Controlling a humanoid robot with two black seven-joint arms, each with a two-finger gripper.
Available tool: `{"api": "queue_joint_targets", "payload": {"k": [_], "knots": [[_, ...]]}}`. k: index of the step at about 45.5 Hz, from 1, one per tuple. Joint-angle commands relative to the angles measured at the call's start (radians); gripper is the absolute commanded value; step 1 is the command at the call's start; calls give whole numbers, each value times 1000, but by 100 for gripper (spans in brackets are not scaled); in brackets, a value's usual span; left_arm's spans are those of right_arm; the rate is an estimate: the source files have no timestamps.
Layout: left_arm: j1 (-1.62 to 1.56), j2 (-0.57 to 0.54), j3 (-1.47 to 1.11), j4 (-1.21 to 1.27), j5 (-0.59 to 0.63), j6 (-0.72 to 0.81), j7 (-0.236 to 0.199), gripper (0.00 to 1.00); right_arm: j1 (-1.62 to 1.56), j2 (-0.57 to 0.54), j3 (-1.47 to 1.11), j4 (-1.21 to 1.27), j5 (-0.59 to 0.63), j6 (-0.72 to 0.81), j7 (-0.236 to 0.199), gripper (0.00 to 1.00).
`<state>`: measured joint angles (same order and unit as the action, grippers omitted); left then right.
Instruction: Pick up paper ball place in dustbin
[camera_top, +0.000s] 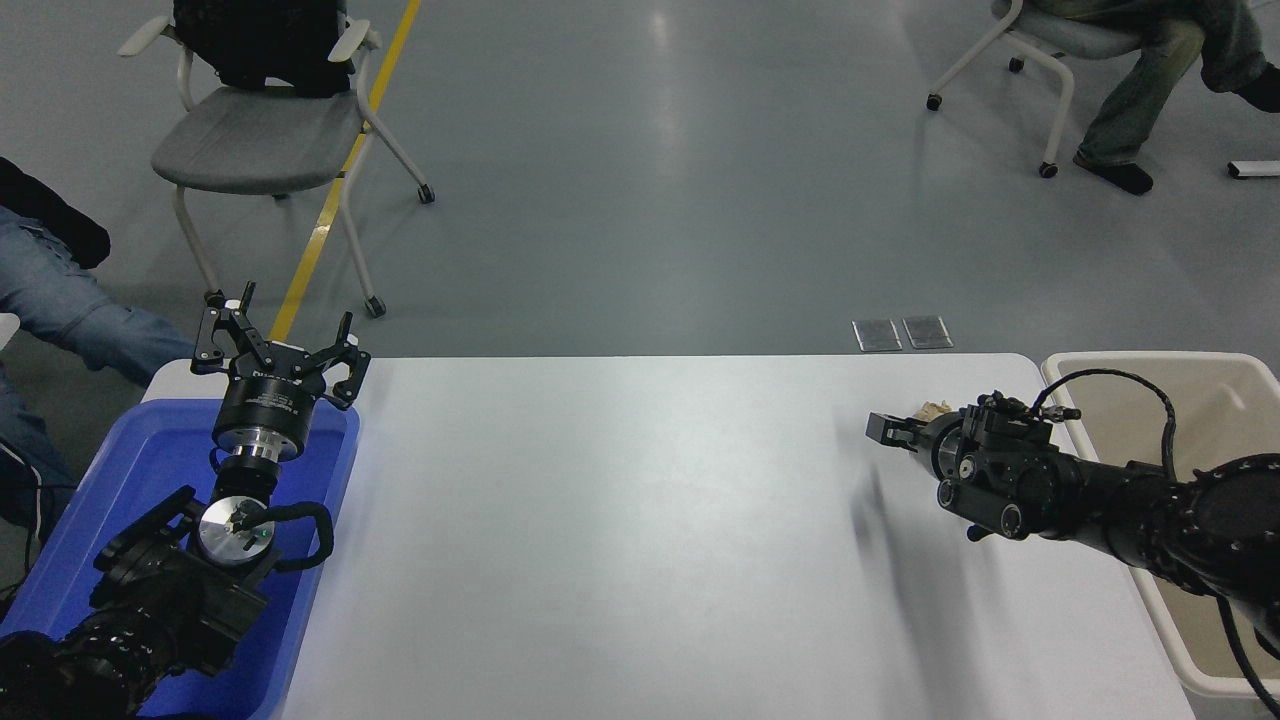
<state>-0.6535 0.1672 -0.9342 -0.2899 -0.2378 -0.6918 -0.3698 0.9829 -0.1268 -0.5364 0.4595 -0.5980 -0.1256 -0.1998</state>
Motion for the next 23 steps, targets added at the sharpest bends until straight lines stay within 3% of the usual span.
{"api": "queue_joint_targets", "payload": {"k": [1,9,23], "knots": [[0,0,0,0,0,0,0,99,-24,24,-11,-56,-8,-46,13,100],[0,0,0,0,0,0,0,99,-38,24,-19,-59,-72,-68,11,100],[0,0,0,0,0,0,-1,99,-76,38,-45,-99,-80,-75,13,100]]}}
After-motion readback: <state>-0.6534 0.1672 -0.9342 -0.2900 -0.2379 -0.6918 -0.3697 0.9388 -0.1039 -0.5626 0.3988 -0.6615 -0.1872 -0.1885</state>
